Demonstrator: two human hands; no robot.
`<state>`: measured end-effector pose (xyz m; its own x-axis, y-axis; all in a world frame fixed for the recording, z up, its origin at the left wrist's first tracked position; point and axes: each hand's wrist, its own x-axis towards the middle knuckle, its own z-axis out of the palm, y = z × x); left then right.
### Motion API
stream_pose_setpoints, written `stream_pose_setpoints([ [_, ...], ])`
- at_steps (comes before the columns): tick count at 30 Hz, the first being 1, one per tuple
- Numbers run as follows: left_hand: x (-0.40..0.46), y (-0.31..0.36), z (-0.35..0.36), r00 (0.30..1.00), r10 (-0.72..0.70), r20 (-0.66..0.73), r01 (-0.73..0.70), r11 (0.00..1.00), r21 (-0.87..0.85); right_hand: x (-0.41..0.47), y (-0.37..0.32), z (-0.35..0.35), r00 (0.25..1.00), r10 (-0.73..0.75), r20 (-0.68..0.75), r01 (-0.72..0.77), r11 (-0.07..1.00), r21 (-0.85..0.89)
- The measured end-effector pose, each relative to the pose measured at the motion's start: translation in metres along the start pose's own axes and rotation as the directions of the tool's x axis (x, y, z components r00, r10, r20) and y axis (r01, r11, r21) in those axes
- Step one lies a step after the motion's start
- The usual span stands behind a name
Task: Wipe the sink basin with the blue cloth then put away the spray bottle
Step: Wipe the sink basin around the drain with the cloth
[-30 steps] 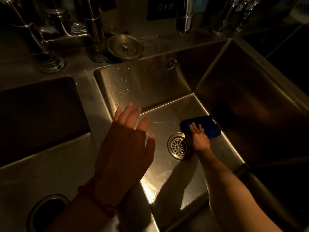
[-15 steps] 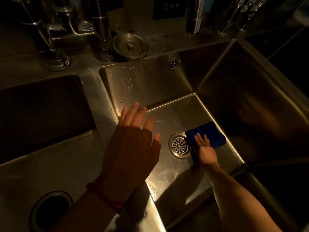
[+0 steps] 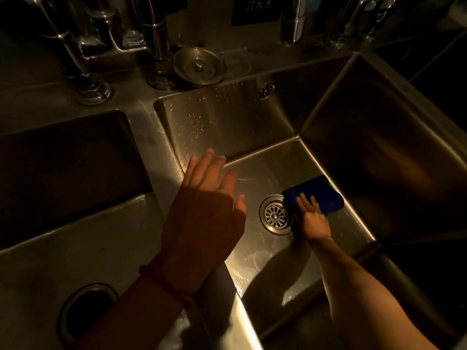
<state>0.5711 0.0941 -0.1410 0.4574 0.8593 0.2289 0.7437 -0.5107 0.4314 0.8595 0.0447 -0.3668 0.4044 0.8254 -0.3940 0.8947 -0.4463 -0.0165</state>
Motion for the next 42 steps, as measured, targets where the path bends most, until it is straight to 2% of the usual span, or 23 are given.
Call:
stream_pose_setpoints([
  [6, -0.001, 0.000, 0.000, 1.000, 0.010, -0.008, -0.010, 1.000, 0.000, 0.013, -0.004, -0.006, 1.000, -0.017, -0.014, 0.015, 0.996, -0.089],
  [10, -0.002, 0.001, 0.000, 0.999, 0.033, -0.019, -0.033, 0.999, -0.006, 0.022, -0.012, -0.013, 0.999, 0.011, -0.049, -0.013, 0.999, -0.053],
  [17, -0.004, 0.000, 0.001, 0.999, 0.039, -0.034, -0.040, 0.999, -0.031, -0.002, 0.000, 0.005, 1.000, 0.005, -0.015, -0.005, 1.000, -0.029],
  [21, -0.003, 0.000, 0.001, 0.998, 0.040, -0.043, -0.041, 0.999, -0.015, 0.007, -0.006, 0.000, 0.999, 0.003, -0.039, -0.006, 0.997, -0.079],
  [30, -0.003, -0.001, 0.001, 0.999, 0.029, -0.014, -0.029, 1.000, -0.004, 0.016, -0.009, -0.010, 0.999, 0.013, -0.050, -0.015, 0.999, -0.038],
  [35, -0.002, -0.001, 0.000, 0.999, 0.041, -0.012, -0.041, 0.999, 0.008, -0.010, -0.014, 0.008, 0.994, 0.097, -0.047, -0.096, 0.995, 0.018],
  [42, 0.001, -0.002, 0.000, 0.999, 0.020, 0.038, -0.021, 0.999, 0.031, 0.007, -0.013, -0.001, 0.998, 0.064, -0.026, -0.064, 0.998, -0.012],
])
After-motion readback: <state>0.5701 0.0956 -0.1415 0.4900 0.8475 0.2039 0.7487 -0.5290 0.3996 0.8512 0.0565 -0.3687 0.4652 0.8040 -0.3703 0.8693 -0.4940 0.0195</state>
